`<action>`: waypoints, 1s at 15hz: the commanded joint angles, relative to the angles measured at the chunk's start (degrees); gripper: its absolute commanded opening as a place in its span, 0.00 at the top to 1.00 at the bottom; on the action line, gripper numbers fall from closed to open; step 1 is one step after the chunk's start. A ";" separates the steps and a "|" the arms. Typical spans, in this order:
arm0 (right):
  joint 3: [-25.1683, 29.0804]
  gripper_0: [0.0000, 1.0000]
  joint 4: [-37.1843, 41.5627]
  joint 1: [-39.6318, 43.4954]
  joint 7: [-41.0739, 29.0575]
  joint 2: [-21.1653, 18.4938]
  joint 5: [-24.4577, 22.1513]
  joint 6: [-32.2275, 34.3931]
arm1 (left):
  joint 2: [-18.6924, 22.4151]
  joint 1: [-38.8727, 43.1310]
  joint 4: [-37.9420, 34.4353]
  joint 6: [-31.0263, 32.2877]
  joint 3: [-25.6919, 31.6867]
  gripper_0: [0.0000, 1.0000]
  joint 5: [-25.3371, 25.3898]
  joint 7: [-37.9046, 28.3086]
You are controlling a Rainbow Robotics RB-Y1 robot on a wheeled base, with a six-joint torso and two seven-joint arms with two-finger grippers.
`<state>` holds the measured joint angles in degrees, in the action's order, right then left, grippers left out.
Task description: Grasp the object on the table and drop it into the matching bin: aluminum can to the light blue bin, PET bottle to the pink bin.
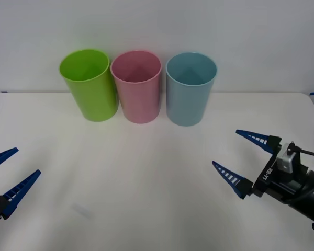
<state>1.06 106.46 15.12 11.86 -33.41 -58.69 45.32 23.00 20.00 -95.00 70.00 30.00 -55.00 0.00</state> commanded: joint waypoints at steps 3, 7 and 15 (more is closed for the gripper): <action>7.02 0.00 -5.65 1.32 0.01 0.10 1.03 14.45 | 0.00 0.00 0.00 0.00 0.00 0.00 0.00 0.00; 12.03 0.00 -10.57 2.02 -0.34 0.10 1.12 22.80 | 0.00 0.00 0.00 0.00 0.00 0.00 0.00 0.00; 14.32 0.00 -11.01 7.12 -0.87 0.10 1.12 23.68 | 0.00 0.00 0.00 0.00 0.00 0.00 0.00 0.00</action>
<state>15.29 95.46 22.08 11.00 -33.36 -57.56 68.96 23.00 20.00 -95.00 70.00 30.00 -55.00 0.00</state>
